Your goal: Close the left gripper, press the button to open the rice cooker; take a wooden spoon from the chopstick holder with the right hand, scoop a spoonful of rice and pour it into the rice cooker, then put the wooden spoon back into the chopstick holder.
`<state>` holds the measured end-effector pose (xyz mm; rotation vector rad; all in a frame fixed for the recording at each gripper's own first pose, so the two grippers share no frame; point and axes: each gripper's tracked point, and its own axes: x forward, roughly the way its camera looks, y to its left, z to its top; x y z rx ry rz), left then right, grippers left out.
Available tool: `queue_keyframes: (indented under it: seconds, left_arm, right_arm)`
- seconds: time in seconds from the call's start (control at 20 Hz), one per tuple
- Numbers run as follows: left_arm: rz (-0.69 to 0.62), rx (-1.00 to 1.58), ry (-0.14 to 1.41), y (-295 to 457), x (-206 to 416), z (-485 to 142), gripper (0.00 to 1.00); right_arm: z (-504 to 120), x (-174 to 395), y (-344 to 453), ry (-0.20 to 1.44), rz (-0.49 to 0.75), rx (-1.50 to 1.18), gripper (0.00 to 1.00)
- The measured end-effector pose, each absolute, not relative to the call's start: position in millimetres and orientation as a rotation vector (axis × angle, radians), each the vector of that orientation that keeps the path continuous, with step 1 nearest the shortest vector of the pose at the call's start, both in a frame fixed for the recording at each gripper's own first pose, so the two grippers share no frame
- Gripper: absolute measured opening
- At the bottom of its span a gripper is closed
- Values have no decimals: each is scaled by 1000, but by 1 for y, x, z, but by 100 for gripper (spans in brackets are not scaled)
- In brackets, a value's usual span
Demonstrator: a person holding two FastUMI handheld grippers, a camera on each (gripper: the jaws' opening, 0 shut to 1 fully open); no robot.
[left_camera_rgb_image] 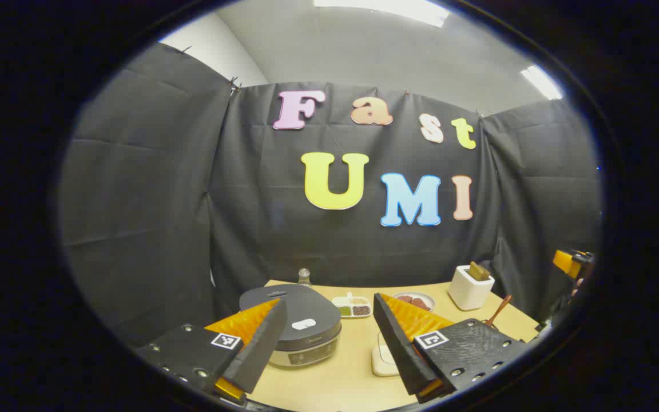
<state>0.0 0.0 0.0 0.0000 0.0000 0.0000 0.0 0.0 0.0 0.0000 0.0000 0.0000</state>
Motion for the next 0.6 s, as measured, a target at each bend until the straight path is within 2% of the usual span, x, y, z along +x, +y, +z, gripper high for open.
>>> queue_keyframes:
  seconds: [0.15, 0.3, 0.6]
  left_arm:
    - [-32, -42, 0, -14, 1, 6, 95]
    - [-44, -35, -6, -17, 5, 6, 92]
    - [-57, -34, -1, -22, 14, -4, 94]
  right_arm:
    - [1, -1, -1, -3, -6, -19, 96]
    - [0, -1, 2, -2, -2, -11, 94]
    - [5, 1, 1, 12, 0, -34, 96]
